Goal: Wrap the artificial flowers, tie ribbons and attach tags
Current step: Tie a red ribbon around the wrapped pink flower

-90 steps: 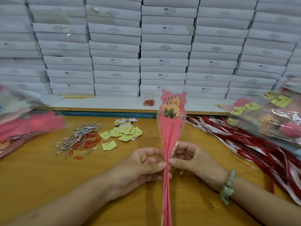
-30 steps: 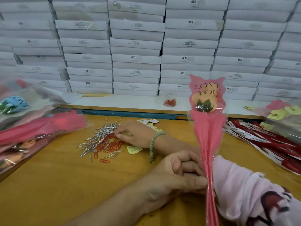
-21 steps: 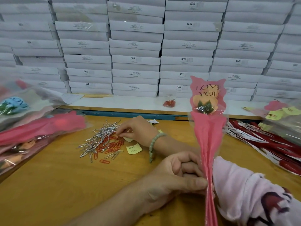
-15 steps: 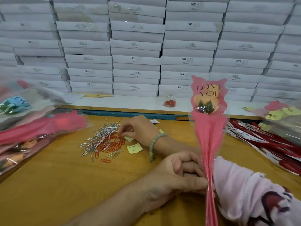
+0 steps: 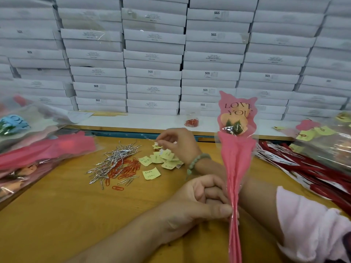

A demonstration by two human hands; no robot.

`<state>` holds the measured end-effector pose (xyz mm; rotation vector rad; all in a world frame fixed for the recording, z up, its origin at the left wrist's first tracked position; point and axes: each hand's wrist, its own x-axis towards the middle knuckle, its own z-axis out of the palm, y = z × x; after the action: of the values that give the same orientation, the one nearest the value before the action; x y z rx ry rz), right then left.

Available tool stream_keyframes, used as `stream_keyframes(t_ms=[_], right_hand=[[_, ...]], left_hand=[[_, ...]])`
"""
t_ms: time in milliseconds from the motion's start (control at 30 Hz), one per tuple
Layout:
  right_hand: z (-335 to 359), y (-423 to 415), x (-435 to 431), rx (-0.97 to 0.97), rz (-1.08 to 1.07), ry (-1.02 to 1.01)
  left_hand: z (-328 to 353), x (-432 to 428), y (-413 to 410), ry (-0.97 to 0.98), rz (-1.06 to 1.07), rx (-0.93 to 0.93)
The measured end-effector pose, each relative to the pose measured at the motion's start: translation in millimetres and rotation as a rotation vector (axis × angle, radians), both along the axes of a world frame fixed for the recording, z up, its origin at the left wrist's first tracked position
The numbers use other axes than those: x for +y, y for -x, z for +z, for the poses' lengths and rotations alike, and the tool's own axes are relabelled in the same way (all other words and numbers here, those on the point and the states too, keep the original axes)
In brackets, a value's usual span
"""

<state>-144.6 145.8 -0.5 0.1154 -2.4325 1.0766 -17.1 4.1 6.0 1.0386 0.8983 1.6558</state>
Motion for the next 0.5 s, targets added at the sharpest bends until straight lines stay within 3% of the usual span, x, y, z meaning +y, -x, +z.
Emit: stream_keyframes(t_ms=[100,200,233,367,500], right_hand=[[-1,-43,34,-0.048,-0.05,0.218],[9,-108,55,-0.229,-0.043,0.373],[9,-129,58,-0.232,-0.07,0.397],[4,-199,43,-0.247,-0.127,0.836],[2,-224,30,-0.117,-0.178,0.948]], left_hand=[[1,0,0,-0.023,0.034,0.018],[-1,2,3,-0.005,0.098,0.048],[-2,3,4,0.001,0.126,0.054],[-6,6,5,0.026,0.22,0.034],[-7,5,7,0.061,0.26,0.008]])
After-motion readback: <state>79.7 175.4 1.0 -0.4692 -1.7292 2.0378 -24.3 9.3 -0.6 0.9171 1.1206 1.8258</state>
